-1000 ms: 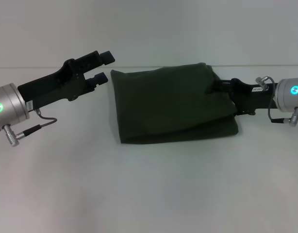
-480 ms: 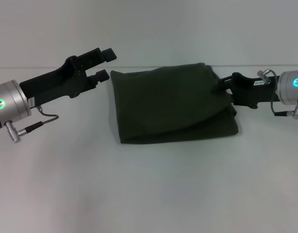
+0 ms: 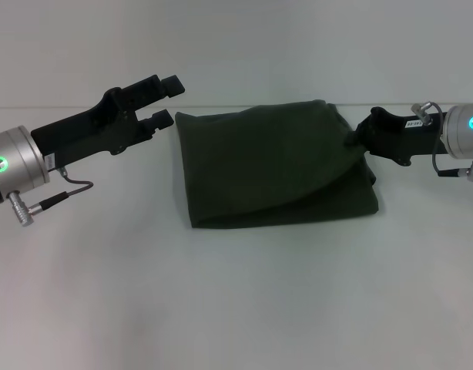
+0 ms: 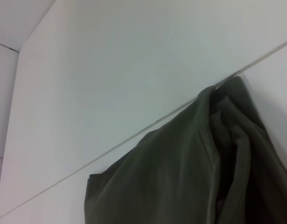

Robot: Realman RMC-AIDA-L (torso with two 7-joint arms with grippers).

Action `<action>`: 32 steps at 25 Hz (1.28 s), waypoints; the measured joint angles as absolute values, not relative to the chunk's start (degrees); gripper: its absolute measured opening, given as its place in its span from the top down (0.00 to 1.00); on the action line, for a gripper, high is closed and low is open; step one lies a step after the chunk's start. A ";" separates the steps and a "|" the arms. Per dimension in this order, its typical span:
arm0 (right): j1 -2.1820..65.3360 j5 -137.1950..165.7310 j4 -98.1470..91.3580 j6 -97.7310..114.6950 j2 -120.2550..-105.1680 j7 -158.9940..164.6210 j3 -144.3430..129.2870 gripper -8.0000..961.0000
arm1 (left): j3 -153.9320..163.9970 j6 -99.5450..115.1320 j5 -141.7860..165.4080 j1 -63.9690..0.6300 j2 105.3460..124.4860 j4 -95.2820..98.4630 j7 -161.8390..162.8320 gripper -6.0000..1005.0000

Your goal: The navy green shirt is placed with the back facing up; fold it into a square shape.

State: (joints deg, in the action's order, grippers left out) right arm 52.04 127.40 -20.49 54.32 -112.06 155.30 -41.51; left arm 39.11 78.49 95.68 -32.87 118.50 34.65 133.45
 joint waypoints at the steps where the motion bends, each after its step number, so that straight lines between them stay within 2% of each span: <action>1: 52.04 127.40 -20.49 54.30 -112.06 155.31 -41.51 0.88 | 39.11 78.43 95.68 -32.87 118.51 34.66 133.46 0.21; 2: 52.04 127.39 -20.48 54.30 -112.06 155.31 -41.50 0.96 | 39.11 78.30 95.67 -32.87 118.52 34.67 133.47 0.21; 13: 52.92 127.05 -28.56 62.49 -111.68 159.49 -43.11 0.95 | 38.08 78.31 95.62 -33.04 118.25 34.72 133.82 0.21; 32: 49.69 127.42 -22.15 54.99 -112.44 158.38 -47.41 0.95 | 37.31 77.27 95.62 -33.25 118.46 34.63 133.51 0.21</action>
State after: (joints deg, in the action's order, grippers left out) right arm 49.69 127.42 -22.15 54.99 -112.44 158.38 -47.41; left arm 37.31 77.27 95.62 -33.25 118.46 34.63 133.51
